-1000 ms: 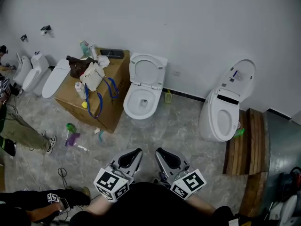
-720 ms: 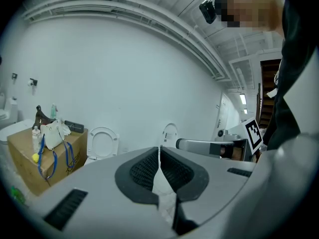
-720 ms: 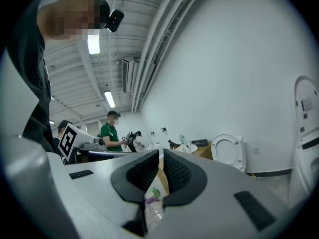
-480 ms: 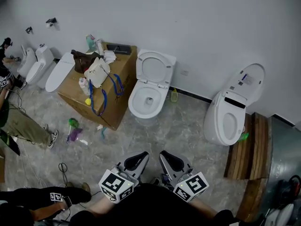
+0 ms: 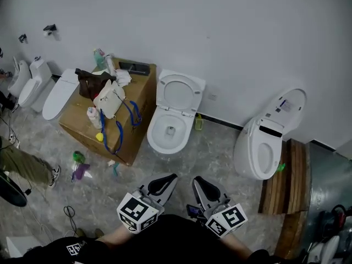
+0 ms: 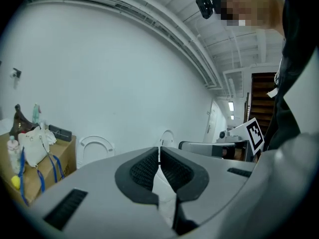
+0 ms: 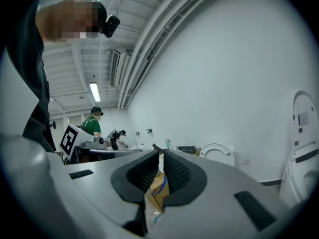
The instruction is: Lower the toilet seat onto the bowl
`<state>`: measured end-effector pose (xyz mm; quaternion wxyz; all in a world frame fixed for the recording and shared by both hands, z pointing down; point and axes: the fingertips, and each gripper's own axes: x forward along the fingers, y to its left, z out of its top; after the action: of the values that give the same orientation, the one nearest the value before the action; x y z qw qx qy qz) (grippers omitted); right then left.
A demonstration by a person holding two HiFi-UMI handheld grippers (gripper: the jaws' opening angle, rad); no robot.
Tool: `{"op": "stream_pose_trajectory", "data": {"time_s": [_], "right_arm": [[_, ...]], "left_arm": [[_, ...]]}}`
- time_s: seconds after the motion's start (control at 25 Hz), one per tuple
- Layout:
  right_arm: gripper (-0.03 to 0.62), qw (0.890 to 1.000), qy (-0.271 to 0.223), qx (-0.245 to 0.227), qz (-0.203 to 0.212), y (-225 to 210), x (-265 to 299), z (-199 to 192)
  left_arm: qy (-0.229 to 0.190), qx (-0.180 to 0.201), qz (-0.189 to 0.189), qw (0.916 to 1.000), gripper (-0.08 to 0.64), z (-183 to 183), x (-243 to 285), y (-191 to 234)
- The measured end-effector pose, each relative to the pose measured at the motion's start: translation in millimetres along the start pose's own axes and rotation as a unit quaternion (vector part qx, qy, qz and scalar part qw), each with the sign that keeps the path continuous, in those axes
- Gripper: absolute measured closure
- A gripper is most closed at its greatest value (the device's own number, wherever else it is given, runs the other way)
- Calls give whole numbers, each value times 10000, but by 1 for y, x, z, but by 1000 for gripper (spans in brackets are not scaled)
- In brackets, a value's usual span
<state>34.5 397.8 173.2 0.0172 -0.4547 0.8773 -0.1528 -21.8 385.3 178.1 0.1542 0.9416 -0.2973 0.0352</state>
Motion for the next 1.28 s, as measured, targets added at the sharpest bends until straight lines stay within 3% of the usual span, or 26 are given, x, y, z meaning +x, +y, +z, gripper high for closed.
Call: {"op": "stream_pose_trajectory", "data": {"time_s": [0.24, 0.68, 1.0, 1.28], "right_arm": [[543, 9997, 210, -81, -120, 13, 67, 4], [543, 9983, 553, -122, -100, 7, 135, 3], [543, 9977, 550, 129, 380, -29, 194, 5], [543, 9957, 566, 173, 713, -95, 237, 29]], "left_arm": [[-34, -195, -195, 9996, 535, 12, -17, 66], [-48, -550, -33, 9985, 536, 12, -17, 140], [62, -584, 630, 9963, 535, 16, 2, 195], [191, -486, 900, 9946, 535, 36, 78, 231]]}}
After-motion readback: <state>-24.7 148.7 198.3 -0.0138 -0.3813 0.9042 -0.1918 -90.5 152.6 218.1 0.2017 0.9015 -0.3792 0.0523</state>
